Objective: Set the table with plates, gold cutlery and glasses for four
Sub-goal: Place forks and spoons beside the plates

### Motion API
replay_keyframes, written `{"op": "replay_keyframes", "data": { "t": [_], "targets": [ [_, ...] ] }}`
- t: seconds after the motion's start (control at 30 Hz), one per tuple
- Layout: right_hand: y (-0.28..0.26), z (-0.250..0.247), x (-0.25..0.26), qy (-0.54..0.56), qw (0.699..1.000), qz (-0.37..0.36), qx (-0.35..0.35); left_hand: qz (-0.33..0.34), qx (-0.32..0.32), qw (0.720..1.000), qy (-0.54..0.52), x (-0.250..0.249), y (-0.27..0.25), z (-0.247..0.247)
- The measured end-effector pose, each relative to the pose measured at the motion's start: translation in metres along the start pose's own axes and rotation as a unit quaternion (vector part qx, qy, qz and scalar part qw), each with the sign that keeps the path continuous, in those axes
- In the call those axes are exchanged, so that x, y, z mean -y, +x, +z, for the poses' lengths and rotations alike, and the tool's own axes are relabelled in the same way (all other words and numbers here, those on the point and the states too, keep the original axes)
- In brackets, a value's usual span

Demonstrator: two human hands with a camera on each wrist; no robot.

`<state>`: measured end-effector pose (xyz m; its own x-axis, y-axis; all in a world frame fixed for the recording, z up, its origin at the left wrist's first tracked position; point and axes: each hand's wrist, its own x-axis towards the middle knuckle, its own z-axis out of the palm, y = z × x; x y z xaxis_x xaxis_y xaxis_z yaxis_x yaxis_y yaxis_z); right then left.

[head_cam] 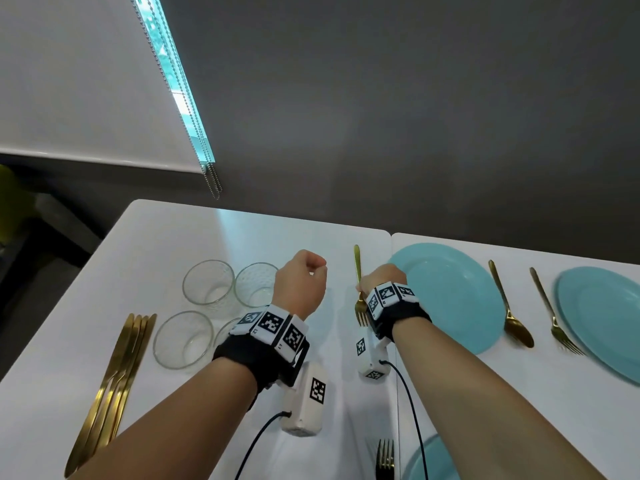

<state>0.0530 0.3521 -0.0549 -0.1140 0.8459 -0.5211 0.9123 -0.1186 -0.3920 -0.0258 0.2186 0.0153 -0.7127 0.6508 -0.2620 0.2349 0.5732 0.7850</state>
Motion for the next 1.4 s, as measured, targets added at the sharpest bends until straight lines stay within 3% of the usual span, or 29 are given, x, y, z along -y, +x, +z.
{"op": "replay_keyframes", "data": {
  "t": [0.37, 0.7, 1.4],
  "targets": [
    [0.011, 0.000, -0.011, 0.063, 0.995, 0.065, -0.051, 0.005, 0.009, 1.000, 0.010, 0.000, 0.001, 0.011],
    [0.013, -0.003, -0.022, 0.106, 0.992, 0.066, -0.034, 0.000, 0.009, 1.000, 0.008, 0.004, -0.006, 0.014],
    [0.003, -0.017, -0.030, 0.090, 0.995, 0.027, -0.026, -0.003, -0.007, 1.000, 0.002, 0.005, -0.019, 0.014]
  ]
}}
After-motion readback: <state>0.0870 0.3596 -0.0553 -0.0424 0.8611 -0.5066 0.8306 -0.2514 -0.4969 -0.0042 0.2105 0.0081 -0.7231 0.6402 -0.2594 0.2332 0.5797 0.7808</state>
